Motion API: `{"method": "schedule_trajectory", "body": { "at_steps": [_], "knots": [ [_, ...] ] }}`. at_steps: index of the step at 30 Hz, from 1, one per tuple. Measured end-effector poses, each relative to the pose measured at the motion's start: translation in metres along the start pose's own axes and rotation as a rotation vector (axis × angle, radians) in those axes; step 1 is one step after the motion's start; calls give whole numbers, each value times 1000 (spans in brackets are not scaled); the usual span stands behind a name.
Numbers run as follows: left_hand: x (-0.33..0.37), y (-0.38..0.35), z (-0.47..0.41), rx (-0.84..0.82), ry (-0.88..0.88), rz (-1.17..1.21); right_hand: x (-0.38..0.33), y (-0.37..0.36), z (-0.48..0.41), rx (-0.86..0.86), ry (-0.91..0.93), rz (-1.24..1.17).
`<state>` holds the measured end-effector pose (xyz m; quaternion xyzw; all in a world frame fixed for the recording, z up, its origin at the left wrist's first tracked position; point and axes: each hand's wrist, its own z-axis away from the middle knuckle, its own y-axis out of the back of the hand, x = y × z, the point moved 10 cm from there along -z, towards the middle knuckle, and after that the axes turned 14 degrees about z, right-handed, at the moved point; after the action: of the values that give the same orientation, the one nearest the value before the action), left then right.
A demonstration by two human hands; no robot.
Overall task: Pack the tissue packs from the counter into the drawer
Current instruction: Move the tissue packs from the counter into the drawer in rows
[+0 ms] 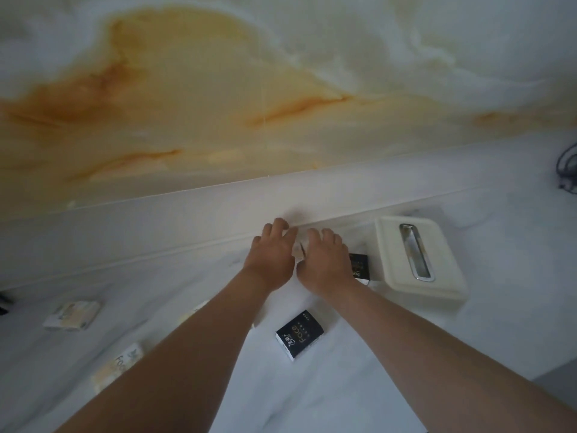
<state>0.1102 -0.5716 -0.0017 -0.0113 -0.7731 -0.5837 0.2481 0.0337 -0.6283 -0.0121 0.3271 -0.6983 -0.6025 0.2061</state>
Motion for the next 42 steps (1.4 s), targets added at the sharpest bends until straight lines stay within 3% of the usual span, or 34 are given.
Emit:
{"method": "schedule_trajectory", "body": {
  "at_steps": [5,9,16,21,31,38,42],
  "knots": [
    [-15,-17,9,-139,56,60,-14,-33,2,-298,129,-68],
    [-44,-4,32,-106,175,119,-43,-37,4,-343,226,-100],
    [-111,37,113,-200,378,167,-135,-38,45,-524,391,-178],
    [-146,85,176,-45,465,231,-167,-40,92,-524,429,-136],
    [-165,113,310,-18,512,204,-255,-43,165,-383,566,-49],
    [-227,142,319,-41,722,84,-292,-42,178,-292,702,24],
    [-242,152,289,31,645,104,-303,-40,169,-213,760,5]
  ]
}}
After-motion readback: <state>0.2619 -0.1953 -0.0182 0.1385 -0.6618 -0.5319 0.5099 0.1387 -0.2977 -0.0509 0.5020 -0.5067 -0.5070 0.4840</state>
